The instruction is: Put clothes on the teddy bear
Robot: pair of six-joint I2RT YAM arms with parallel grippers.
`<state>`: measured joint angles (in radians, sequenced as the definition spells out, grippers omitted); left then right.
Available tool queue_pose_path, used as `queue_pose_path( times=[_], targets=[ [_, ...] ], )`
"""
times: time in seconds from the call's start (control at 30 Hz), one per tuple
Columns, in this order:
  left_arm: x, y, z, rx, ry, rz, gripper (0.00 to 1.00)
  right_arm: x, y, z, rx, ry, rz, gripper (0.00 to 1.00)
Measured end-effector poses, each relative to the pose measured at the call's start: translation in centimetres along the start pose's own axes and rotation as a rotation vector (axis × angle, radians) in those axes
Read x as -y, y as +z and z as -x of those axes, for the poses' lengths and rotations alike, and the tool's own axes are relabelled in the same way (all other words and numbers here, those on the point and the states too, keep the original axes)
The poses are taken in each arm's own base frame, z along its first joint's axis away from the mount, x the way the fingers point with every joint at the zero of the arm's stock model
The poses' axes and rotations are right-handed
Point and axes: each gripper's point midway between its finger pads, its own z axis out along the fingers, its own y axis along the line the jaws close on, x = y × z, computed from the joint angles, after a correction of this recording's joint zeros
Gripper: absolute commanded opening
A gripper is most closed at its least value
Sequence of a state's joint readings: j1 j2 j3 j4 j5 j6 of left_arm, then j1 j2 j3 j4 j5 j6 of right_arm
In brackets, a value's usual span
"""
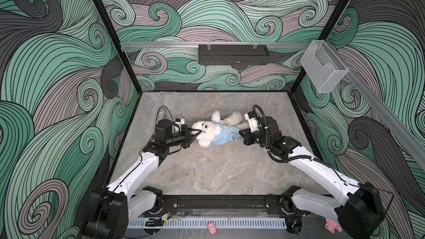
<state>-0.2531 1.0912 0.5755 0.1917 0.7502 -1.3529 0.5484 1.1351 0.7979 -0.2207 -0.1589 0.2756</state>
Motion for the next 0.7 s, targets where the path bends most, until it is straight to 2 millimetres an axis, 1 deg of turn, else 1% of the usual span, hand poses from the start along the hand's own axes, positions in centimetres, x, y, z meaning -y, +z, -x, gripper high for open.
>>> queue_pose_path(
  times=[0.1, 0.17, 0.27, 0.37, 0.4, 0.47, 0.53, 0.6, 0.67, 0.7],
  targets=[
    [-0.5, 0.3, 0.4, 0.014, -0.007, 0.016, 0.0, -1.2, 0.4, -0.6, -0.013, -0.025, 0.036, 0.0],
    [-0.8, 0.4, 0.6, 0.024, -0.004, 0.023, 0.0, -1.4, 0.9, -1.0, -0.029, -0.037, 0.036, 0.0],
    [-1.7, 0.2, 0.7, 0.028, -0.002, 0.037, 0.0, -0.3, 1.4, -1.7, -0.057, -0.023, 0.003, 0.0],
    [-3.5, 0.0, 0.2, 0.009, -0.017, 0.059, 0.0, 1.0, 1.4, -2.2, -0.078, 0.006, -0.025, 0.0],
    [-4.1, 0.0, 0.1, 0.002, -0.021, 0.069, 0.0, 1.1, 1.4, -2.5, -0.088, 0.008, -0.03, 0.0],
    [-4.5, 0.0, -0.2, -0.012, -0.018, 0.077, 0.0, 0.9, 1.3, -2.8, -0.099, 0.006, -0.031, 0.0],
    [-4.9, 0.4, 0.0, -0.021, -0.013, 0.083, 0.0, 0.6, 1.5, -3.2, -0.104, -0.009, -0.037, 0.0],
    [-6.1, 1.2, 0.2, -0.025, -0.021, 0.113, 0.0, 0.0, 1.9, -3.7, -0.11, -0.029, -0.03, 0.0],
    [-7.3, 2.0, 0.0, -0.034, -0.014, 0.149, 0.0, 0.0, 2.6, -4.4, -0.121, -0.031, -0.025, 0.0],
    [-7.9, 2.5, -0.3, -0.045, -0.003, 0.17, 0.05, 0.1, 3.0, -4.9, -0.133, -0.027, -0.02, 0.0]
  ],
)
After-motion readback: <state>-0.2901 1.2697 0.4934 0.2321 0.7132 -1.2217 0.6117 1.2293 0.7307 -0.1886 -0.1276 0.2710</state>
